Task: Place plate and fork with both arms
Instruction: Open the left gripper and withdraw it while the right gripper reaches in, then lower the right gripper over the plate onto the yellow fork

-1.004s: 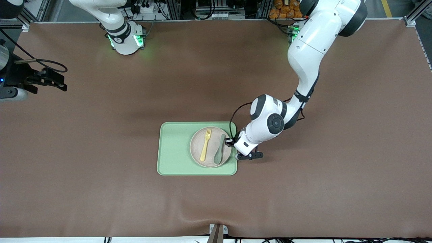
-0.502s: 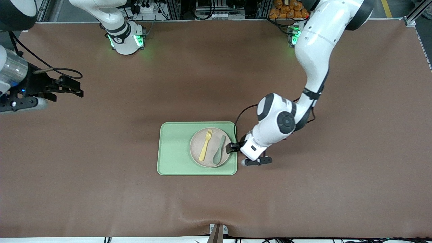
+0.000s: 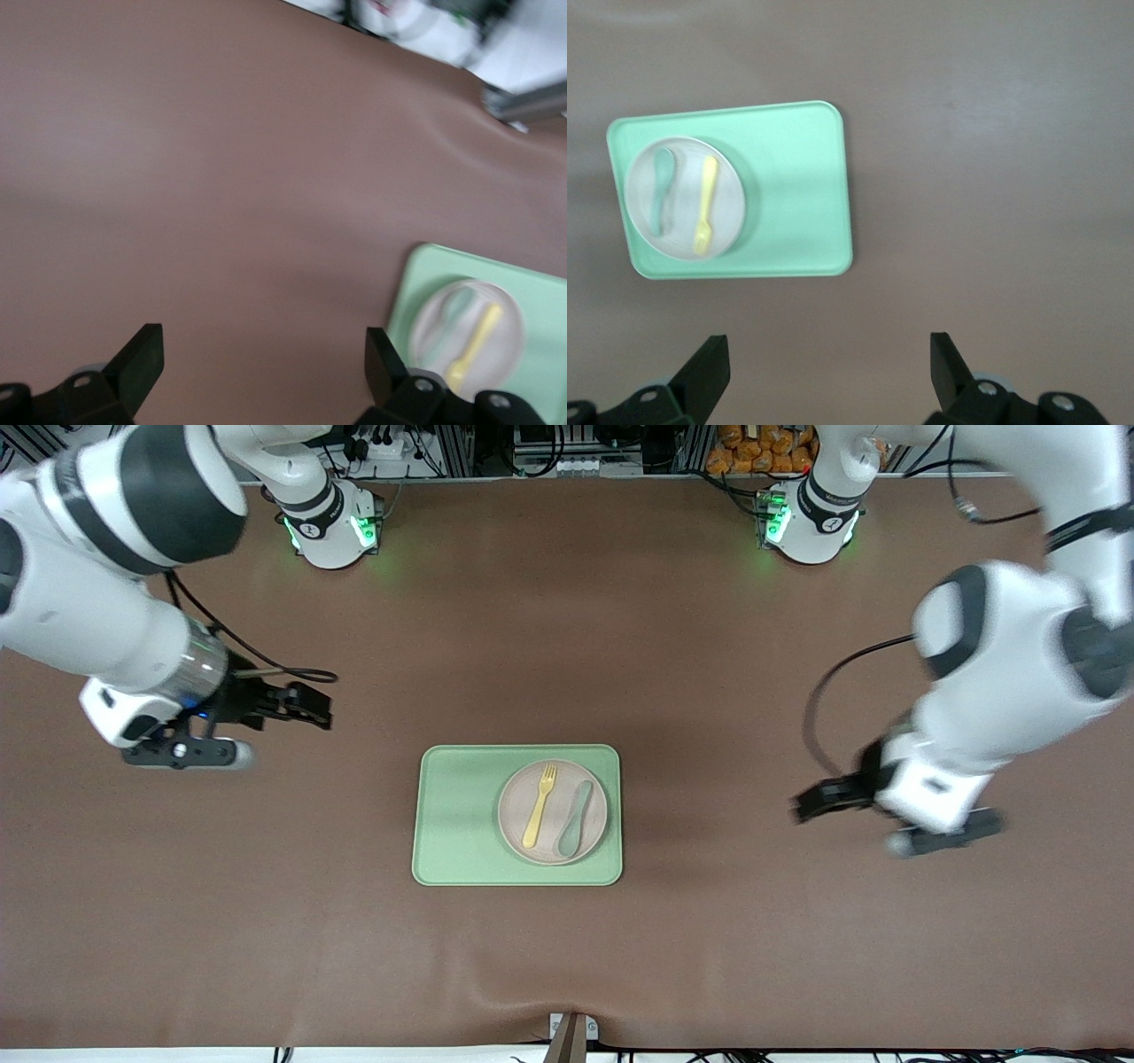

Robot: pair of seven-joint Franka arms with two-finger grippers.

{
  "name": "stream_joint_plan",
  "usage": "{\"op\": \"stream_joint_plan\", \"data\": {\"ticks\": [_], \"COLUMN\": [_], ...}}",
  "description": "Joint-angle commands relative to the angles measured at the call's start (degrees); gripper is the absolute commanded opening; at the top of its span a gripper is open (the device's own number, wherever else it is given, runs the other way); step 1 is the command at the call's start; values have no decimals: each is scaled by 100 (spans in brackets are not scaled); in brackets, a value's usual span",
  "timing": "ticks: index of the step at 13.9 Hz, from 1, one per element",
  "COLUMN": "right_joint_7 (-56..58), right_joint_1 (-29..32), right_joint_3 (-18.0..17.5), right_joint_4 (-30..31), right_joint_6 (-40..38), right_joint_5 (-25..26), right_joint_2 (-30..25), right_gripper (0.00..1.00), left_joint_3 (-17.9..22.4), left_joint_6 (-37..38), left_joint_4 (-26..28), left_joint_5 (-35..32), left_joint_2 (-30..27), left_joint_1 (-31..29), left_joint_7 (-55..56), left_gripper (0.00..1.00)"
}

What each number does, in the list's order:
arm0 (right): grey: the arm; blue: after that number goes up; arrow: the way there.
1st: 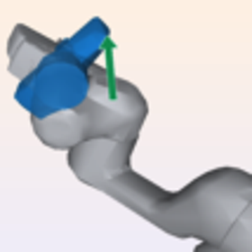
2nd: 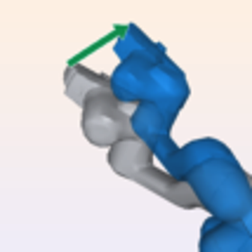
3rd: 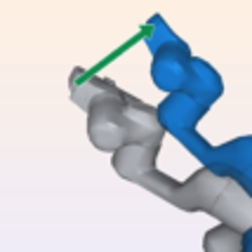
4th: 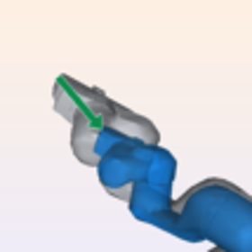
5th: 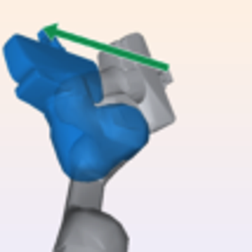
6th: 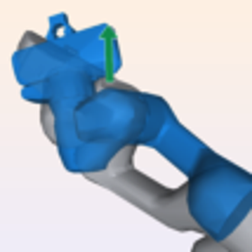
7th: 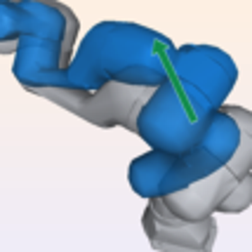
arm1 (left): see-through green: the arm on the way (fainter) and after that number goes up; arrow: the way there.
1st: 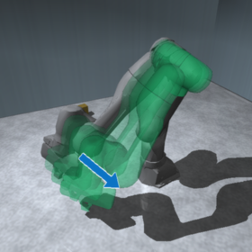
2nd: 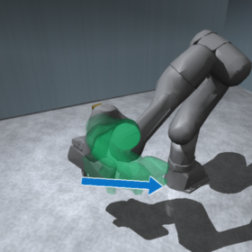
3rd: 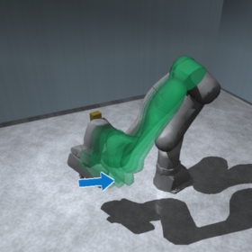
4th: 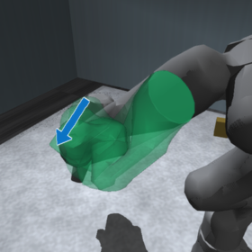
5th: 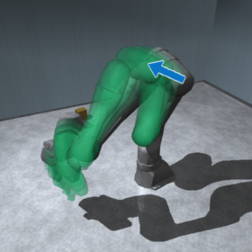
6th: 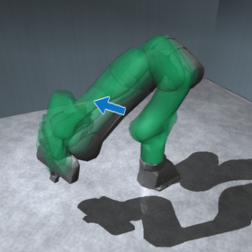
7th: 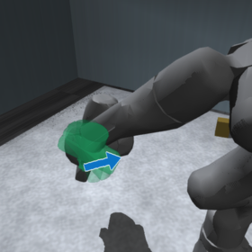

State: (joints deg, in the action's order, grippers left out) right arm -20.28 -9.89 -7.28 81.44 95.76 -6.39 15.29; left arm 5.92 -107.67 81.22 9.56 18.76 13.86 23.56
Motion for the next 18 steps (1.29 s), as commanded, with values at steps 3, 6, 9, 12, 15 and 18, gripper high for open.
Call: {"op": "stream_joint_plan", "data": {"ticks": [3, 6, 9, 12, 15, 18], "right_joint_7": [-1203, -1530, -1592, -1776, -1812, -1821], "right_joint_1": [-564, -961, -1313, -1515, -1647, -1744], "right_joint_3": [-187, -169, -169, -160, -134, -108], "right_joint_4": [-523, -1269, -1588, -1579, -1588, -1597], "right_joint_6": [469, 549, 908, 1592, 2077, 2394], "right_joint_5": [-47, 41, 453, 656, 840, 920], "right_joint_2": [772, 1580, 2179, 2653, 3067, 3436], "right_gripper": [100, 100, 100, 100, 100, 94], "left_joint_3": [-56, -56, -56, -91, -214, -530], "left_joint_6": [1273, 1284, 1458, 1512, 1731, 1758], "left_joint_4": [271, 219, 262, 254, 262, 245], "left_joint_5": [-358, -560, -543, -508, -560, -560], "left_joint_2": [-1013, -1172, -1418, -1445, -1445, -1445], "left_joint_1": [-744, -1025, -1262, -1483, -1430, -1430], "left_joint_7": [-659, -712, -1202, -1705, -1688, -1627], "left_gripper": [100, 100, 100, 100, 100, 100]}}
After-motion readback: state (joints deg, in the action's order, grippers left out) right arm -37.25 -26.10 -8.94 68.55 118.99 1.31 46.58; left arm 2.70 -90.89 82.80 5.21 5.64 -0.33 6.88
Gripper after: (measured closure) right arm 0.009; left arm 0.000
